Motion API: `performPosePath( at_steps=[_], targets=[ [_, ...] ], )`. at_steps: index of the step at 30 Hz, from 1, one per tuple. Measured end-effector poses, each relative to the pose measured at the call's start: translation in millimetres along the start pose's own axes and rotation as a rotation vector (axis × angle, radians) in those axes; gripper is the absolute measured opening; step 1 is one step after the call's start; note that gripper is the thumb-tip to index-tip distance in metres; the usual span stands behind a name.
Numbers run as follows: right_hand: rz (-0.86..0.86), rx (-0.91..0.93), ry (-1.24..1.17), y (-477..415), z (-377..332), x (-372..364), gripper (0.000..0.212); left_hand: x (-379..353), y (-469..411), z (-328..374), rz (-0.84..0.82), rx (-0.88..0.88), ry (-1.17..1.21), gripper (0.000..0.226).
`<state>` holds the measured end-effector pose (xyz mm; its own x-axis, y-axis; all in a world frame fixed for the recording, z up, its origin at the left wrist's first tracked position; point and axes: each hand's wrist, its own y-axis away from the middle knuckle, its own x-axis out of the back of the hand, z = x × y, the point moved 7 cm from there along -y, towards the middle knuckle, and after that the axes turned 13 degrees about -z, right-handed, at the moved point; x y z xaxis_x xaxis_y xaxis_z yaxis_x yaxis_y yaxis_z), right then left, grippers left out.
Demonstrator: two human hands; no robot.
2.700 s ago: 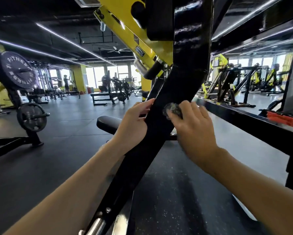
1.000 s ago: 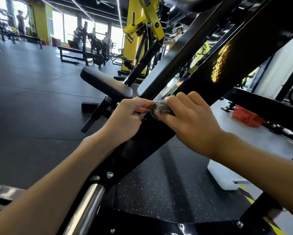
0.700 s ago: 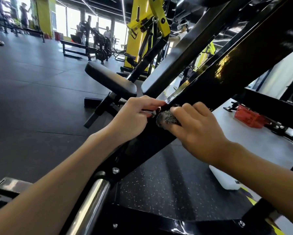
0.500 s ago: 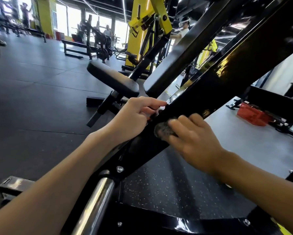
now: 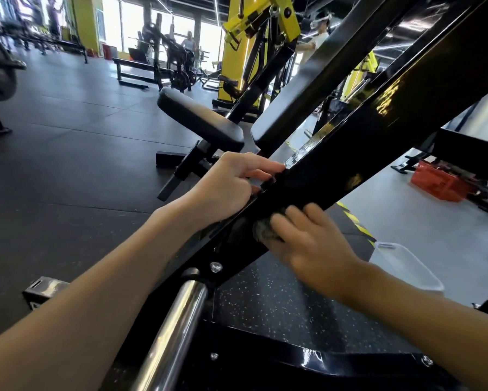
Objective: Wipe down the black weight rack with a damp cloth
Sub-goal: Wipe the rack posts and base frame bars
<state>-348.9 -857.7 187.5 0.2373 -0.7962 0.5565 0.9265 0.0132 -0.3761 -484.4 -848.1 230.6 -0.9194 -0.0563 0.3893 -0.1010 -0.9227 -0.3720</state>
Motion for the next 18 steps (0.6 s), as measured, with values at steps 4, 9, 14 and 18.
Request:
performPosePath(
  at_steps=[4,9,14,18],
  targets=[
    [-0.003,0.058,-0.001,-8,-3,0,0.025,4,3,-12,0.006,0.079,-0.074,0.072],
    [-0.034,0.062,-0.044,-7,-24,-13,0.028,4,8,-16,0.014,0.132,-0.054,0.072],
    [-0.081,0.124,-0.041,-22,-28,-16,0.023,4,10,-14,0.014,0.140,-0.039,0.072],
    [-0.141,0.185,-0.048,-19,-47,-26,0.028,4,13,-17,-0.009,0.135,-0.032,0.071]
  ],
)
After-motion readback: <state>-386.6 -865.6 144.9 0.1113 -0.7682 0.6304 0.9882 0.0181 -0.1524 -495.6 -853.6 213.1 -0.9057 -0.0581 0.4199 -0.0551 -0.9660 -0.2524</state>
